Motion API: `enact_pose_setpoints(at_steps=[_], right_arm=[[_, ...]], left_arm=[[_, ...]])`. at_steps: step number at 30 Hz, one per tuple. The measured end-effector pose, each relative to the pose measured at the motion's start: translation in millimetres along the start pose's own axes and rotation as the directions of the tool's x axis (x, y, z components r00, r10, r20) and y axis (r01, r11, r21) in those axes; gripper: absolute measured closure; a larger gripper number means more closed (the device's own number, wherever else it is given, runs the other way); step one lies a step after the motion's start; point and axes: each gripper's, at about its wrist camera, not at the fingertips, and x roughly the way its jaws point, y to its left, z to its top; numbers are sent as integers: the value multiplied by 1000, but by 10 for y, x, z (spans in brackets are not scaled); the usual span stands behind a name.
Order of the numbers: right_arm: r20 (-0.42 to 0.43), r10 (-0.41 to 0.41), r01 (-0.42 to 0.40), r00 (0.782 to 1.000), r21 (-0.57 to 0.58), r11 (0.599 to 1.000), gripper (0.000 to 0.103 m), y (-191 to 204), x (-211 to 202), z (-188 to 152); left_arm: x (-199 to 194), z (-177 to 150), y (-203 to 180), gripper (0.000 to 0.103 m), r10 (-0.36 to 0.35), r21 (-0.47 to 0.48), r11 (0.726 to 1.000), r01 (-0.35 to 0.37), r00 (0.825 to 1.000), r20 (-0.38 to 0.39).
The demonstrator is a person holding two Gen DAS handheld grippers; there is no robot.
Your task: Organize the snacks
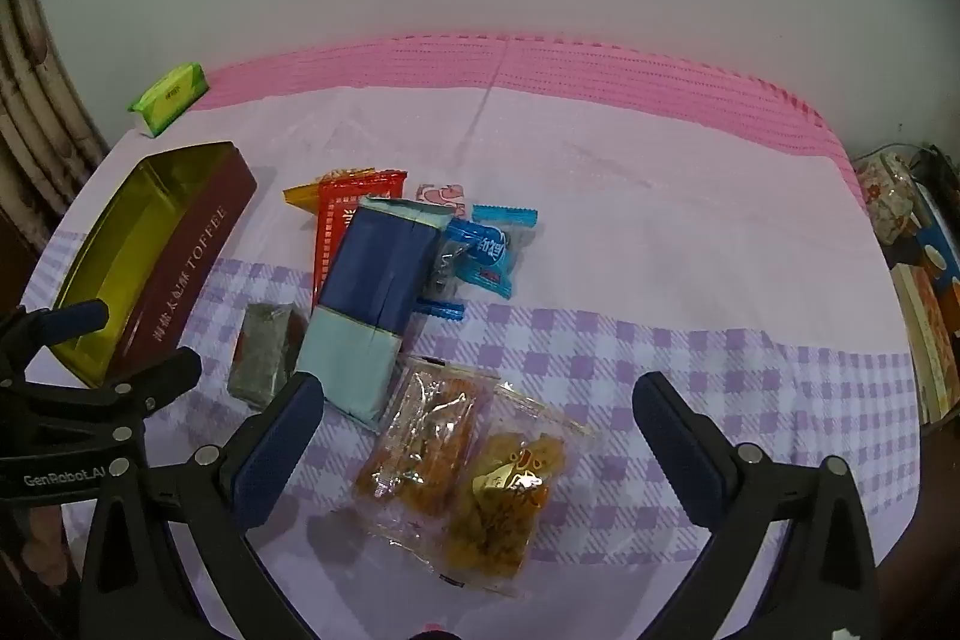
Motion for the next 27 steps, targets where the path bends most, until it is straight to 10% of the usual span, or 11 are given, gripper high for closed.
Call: enact_pose_setpoints(at_steps=[27], right_arm=[[-30, 24, -22, 999, 50, 998, 1, -78, 112, -55]], left_arm=[[61, -9, -7, 4, 6, 8, 1000, -6, 1000, -23]])
